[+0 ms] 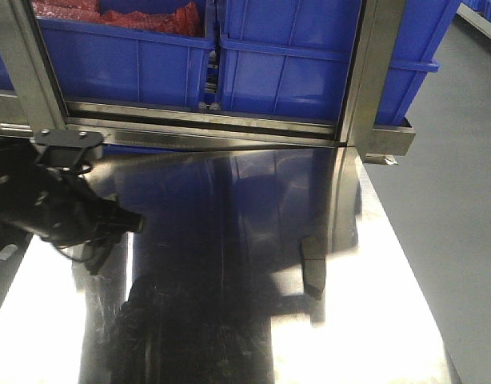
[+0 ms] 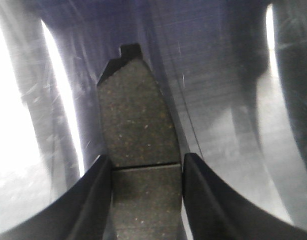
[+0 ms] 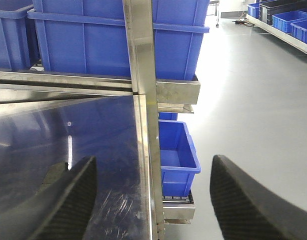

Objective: Move and align brake pads A on conveyor
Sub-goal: 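Close the left gripper on the pad and lift it off the table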

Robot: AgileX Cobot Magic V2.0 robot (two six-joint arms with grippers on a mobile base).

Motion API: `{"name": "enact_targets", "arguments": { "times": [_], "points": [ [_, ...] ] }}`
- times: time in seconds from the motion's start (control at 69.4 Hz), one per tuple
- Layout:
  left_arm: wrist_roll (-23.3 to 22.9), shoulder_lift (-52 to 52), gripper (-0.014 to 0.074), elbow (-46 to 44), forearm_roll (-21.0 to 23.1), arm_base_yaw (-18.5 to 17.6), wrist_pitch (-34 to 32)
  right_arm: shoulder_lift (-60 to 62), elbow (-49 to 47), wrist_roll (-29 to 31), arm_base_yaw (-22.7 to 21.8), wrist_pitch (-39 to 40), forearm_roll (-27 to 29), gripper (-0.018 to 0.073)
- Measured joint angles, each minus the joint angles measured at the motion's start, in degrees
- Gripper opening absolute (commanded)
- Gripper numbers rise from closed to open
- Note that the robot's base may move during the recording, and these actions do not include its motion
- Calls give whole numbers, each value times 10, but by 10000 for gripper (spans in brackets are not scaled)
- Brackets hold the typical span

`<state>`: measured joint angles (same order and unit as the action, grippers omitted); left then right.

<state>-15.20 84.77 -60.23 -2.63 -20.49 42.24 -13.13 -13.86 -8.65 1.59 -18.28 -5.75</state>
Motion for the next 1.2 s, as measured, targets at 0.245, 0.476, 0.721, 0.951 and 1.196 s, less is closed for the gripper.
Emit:
{"name": "enact_targets", "arguments": {
  "times": [0.245,0.476,0.721,0.951,1.196],
  "points": [
    [0,-180,-8,122,-1,0,-18,0,0,0,0,0,0,473],
    [1,-380,-8,237,-1,0,-18,0,0,0,0,0,0,473],
    [1,-607,-8,335,-1,0,-11,0,0,0,0,0,0,473],
    [1,-741,-8,364,-1,0,0,0,0,0,0,0,0,473],
    [1,-755,-8,364,-3,0,-1,0,0,0,0,0,0,473]
  ]
}}
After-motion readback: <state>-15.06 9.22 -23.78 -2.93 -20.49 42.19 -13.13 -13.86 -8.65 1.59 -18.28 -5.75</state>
